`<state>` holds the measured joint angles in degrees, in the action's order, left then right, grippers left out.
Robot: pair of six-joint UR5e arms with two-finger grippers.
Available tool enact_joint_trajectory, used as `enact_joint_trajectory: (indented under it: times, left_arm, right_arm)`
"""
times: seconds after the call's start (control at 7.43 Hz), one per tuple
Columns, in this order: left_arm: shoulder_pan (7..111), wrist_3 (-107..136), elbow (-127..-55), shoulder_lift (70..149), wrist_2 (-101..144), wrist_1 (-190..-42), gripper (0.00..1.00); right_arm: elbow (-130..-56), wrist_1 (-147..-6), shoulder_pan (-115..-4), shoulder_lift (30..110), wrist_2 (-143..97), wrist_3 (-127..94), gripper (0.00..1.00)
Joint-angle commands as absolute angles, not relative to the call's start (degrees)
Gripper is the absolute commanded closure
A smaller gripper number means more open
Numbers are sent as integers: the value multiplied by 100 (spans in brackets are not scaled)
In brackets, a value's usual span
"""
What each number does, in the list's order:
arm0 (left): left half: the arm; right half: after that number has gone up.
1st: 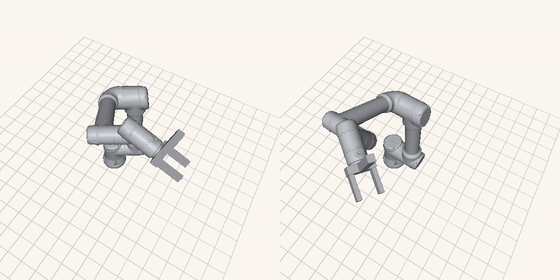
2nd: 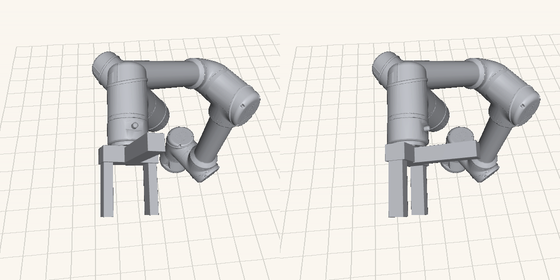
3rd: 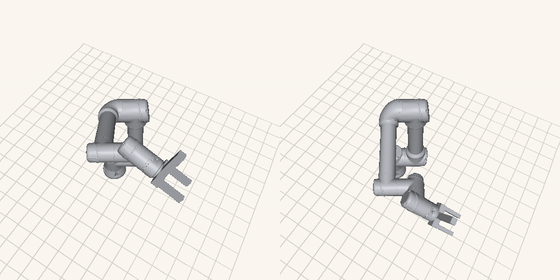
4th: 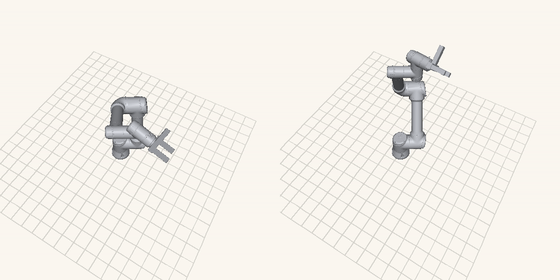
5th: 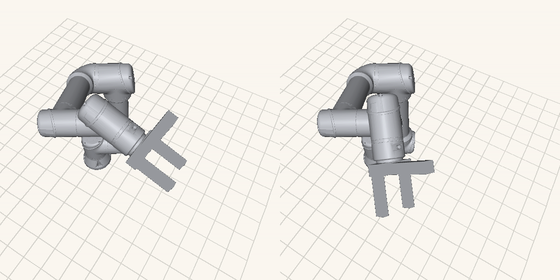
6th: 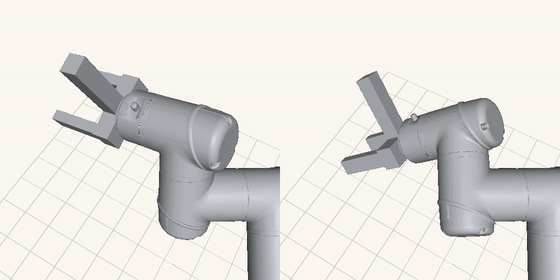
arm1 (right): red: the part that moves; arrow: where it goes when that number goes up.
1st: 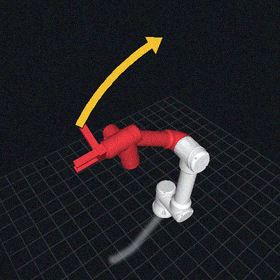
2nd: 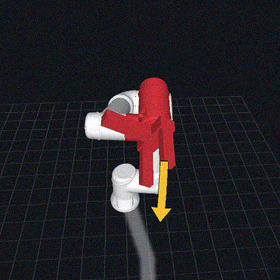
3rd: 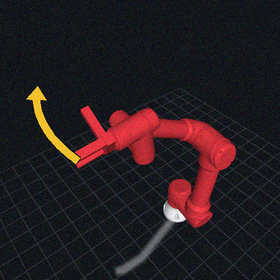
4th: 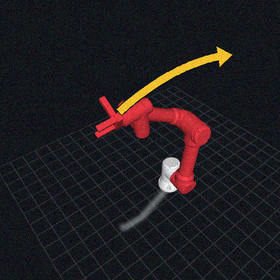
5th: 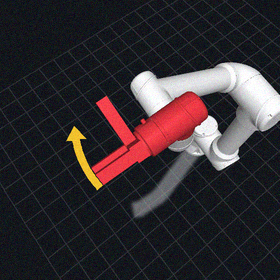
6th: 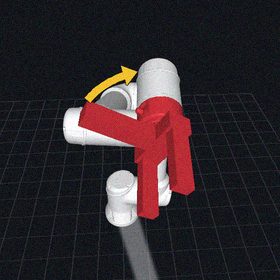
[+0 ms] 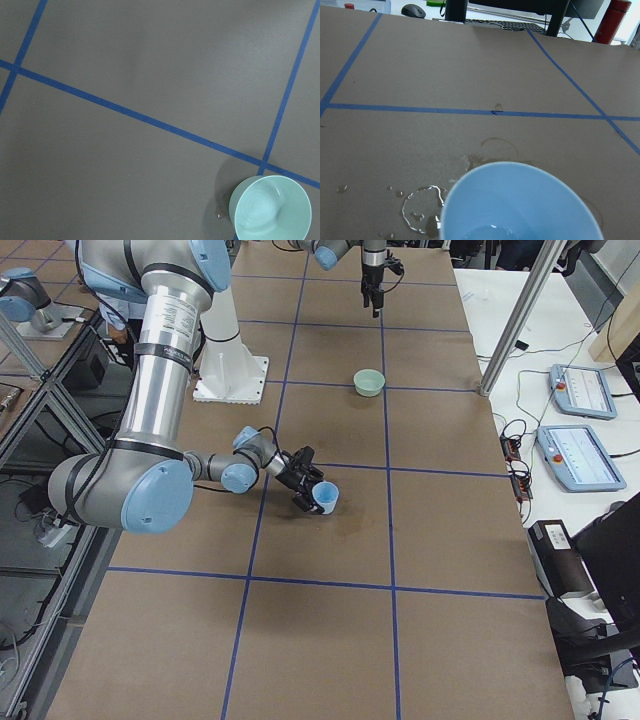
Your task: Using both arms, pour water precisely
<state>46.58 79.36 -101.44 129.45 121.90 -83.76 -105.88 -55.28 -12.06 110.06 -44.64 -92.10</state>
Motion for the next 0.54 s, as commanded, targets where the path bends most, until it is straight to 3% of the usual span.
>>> enact_joint_trajectory:
  times: [0.0, 0.13, 0.27, 0.4]
  left_arm:
    - [4658, 7937, -10151, 12946, 12190, -8376, 0]
    - [4658, 7937, -10151, 12938, 12190, -8376, 0]
    - [4667, 7937, -10151, 12946, 12190, -8376, 0]
    - [4667, 7937, -10169, 12946, 12199, -8376, 0]
  right_arm:
    - [-10556, -5528, -1222, 11004, -4465, -9211, 1]
    - [-10556, -5528, -1239, 10995, -4465, -9211, 4]
    - [-10556, -5528, -1257, 10952, -4456, -9263, 22]
    - [-10547, -5337, -1292, 10864, -4456, -9238, 80]
